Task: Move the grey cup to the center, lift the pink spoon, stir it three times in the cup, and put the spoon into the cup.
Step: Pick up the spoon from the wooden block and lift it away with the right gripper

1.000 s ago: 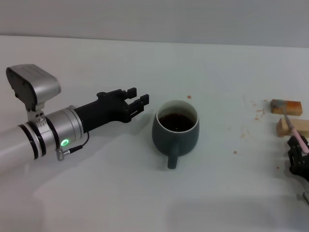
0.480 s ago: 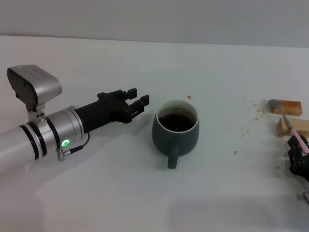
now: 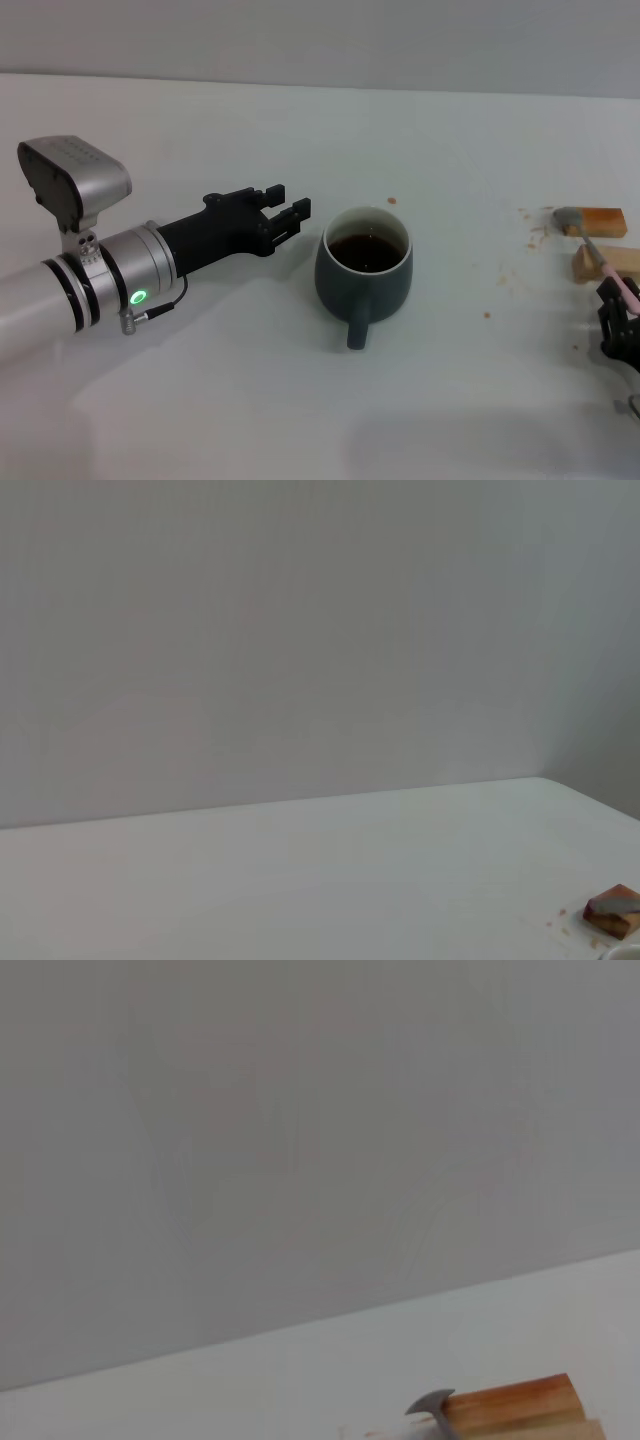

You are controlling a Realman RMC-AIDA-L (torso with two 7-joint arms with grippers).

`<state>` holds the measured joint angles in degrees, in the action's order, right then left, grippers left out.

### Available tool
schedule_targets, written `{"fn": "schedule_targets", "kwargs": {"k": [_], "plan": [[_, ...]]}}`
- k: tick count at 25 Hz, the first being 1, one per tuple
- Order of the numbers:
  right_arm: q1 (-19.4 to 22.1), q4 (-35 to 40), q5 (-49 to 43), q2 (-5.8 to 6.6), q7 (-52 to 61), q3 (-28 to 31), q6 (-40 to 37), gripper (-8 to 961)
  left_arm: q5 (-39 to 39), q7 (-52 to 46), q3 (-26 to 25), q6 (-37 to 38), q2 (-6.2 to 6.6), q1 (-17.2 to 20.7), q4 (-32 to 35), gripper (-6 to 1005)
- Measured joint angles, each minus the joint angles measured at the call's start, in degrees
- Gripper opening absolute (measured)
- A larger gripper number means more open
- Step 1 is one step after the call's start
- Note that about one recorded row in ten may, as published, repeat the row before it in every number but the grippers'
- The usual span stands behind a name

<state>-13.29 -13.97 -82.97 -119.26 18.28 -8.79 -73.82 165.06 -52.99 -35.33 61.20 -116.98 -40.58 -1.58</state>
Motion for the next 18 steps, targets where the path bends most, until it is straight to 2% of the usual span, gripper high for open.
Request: {"fn": "schedule_targets", "kwargs": {"k": [18], "plan": [[-0.15,-0.02,0.00,0.00,0.00,0.09,-1.35,140,0.00,0.08,-0.11,-0.13,-0.09,-0.12,0.00,430]]}}
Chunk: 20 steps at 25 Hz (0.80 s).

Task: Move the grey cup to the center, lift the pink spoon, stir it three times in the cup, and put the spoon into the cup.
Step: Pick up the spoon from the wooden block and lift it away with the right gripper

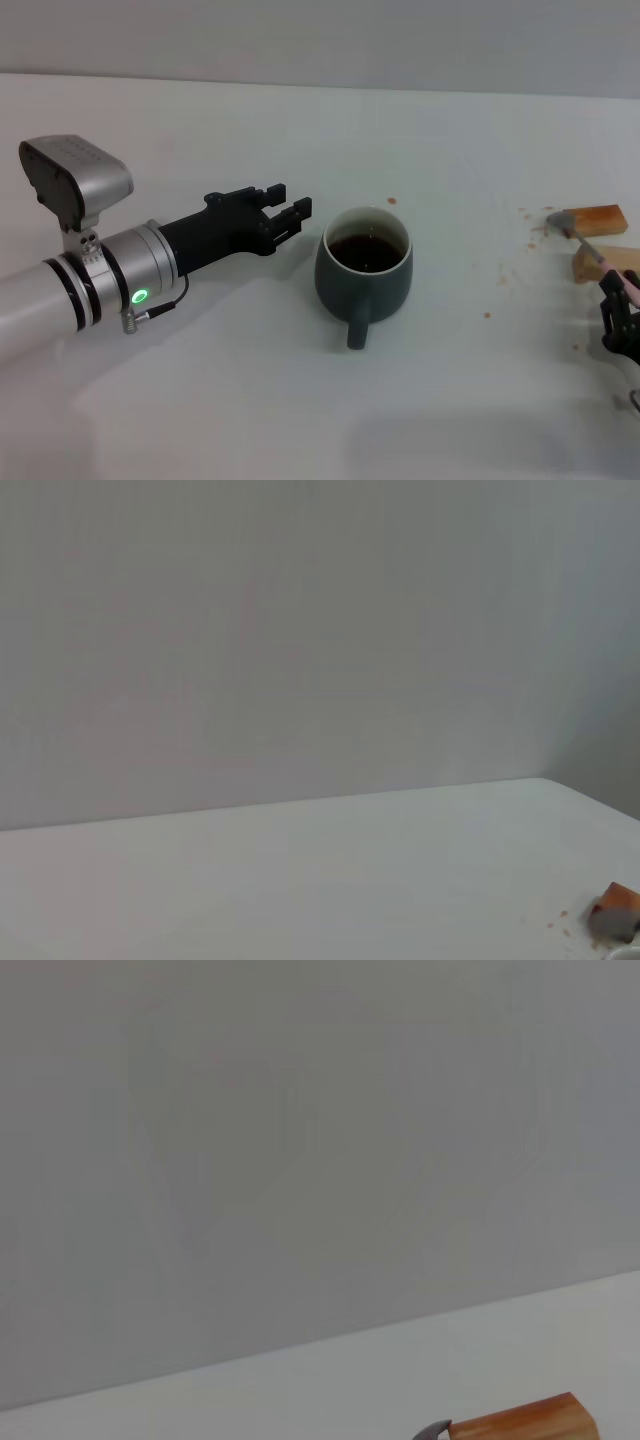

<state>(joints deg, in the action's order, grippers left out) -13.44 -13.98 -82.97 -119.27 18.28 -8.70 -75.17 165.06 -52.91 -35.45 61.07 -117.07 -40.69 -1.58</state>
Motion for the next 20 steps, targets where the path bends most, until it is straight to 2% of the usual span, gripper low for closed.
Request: {"fn": "schedule_targets", "kwargs": {"k": [20], "plan": [[-0.62,-0.07,0.01,0.09,0.00,0.35,0.00,116,0.00,0.09,-0.53,-0.81,-0.17,-0.09,0.09,430]]}}
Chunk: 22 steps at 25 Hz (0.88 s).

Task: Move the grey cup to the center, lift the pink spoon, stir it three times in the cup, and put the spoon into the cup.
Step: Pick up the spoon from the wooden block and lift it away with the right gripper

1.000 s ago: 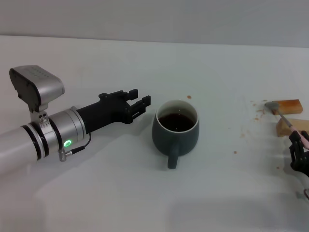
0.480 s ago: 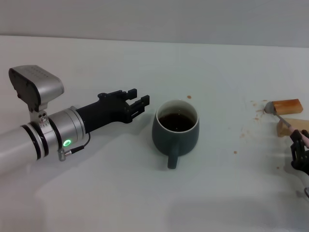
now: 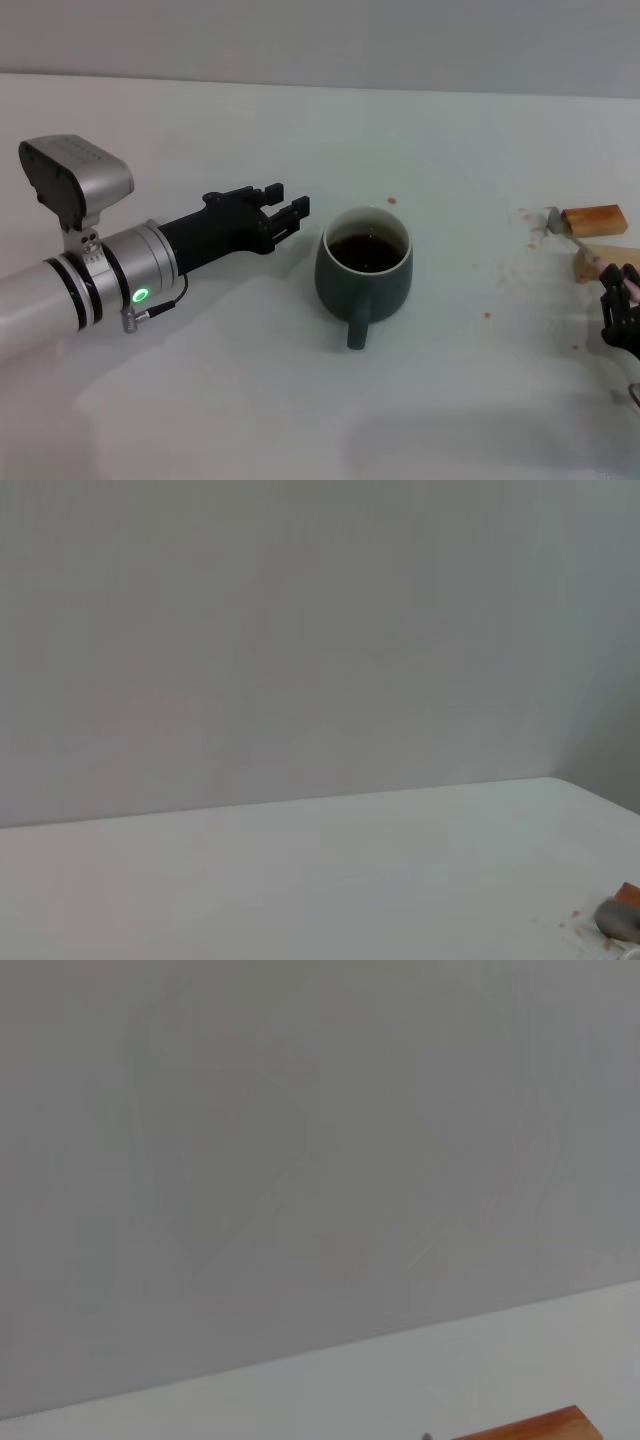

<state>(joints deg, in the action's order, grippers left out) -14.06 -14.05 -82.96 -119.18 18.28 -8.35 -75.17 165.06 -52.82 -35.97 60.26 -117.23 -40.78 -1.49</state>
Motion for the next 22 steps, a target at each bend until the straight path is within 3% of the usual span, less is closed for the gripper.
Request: {"fn": "schedule_targets", "kwargs": {"k": [22], "plan": [[-0.76,0.35,-0.32,0.18,1.49,0.00,-0.40,117,0.00,0.09,-0.07,0.03,0.14,-0.45,-0.03,430]]}}
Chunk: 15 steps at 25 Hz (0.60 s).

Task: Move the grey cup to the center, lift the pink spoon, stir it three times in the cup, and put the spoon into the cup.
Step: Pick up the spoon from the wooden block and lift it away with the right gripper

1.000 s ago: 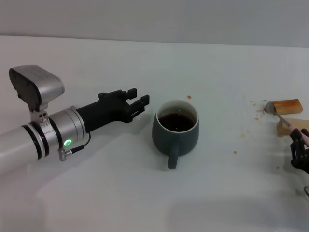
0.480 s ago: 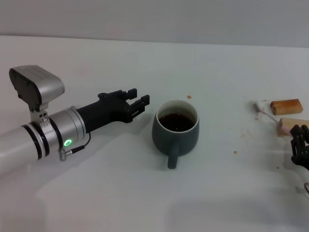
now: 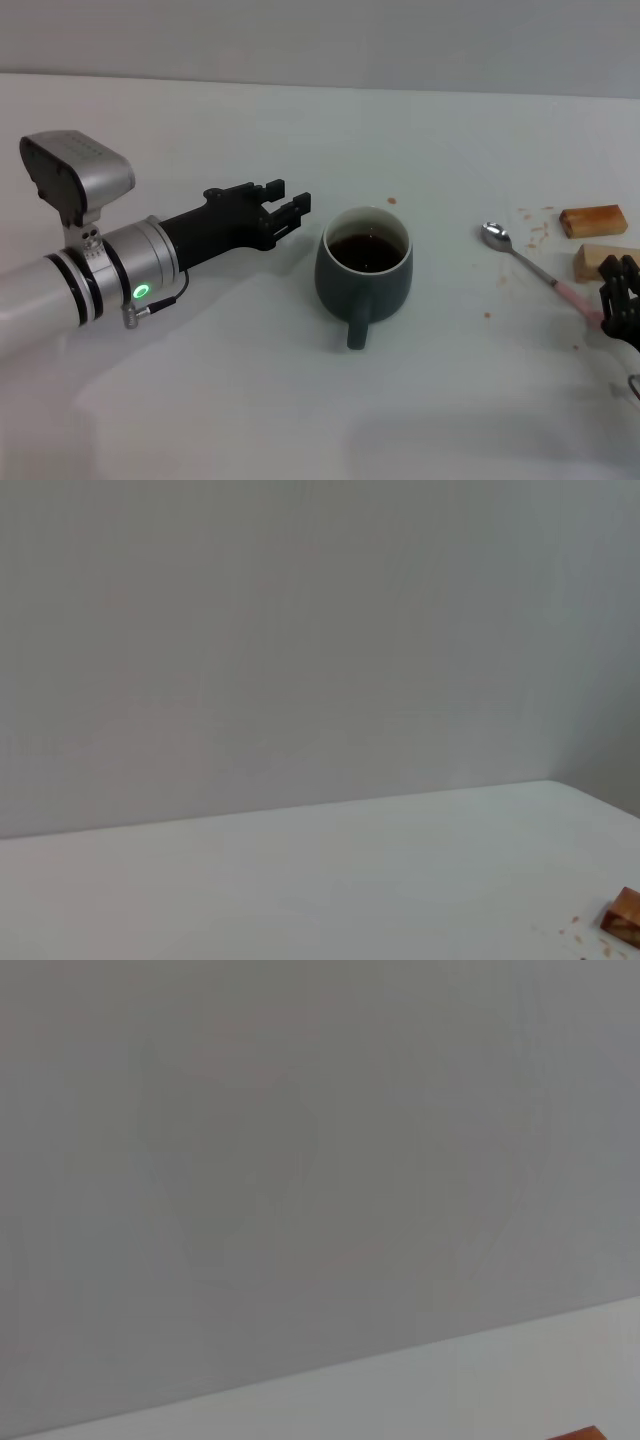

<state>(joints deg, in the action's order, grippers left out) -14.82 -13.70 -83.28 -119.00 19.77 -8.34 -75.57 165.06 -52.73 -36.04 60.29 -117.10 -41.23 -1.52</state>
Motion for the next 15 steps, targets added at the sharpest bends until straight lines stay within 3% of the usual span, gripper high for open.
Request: {"fn": "schedule_targets", "kwargs": {"k": [5,8,10,15], "plan": [[-0.50,0.46,-0.25,0.31,2.87,-0.82,-0.82,117,0.00,0.00,-0.01,0.01,0.12,-0.22,-0.10,430],[-0.86,4.60,-1.92,0.61,9.80,-3.34,-3.63,117,0.00,0.00,-0.08,0.01,0.23,-0.47,-0.21,430],[-0.89,11.07,-5.38,0.83,18.33,-5.82,-6.59,117,0.00,-0.02,-0.09,0.01,0.29,-0.64,-0.30,430],[-0.25,35.86,-17.78,1.00,46.00,-8.45,-12.66,118,0.00,-0.06,-0.08,0.03,0.36,-0.98,-0.45,430]]}}
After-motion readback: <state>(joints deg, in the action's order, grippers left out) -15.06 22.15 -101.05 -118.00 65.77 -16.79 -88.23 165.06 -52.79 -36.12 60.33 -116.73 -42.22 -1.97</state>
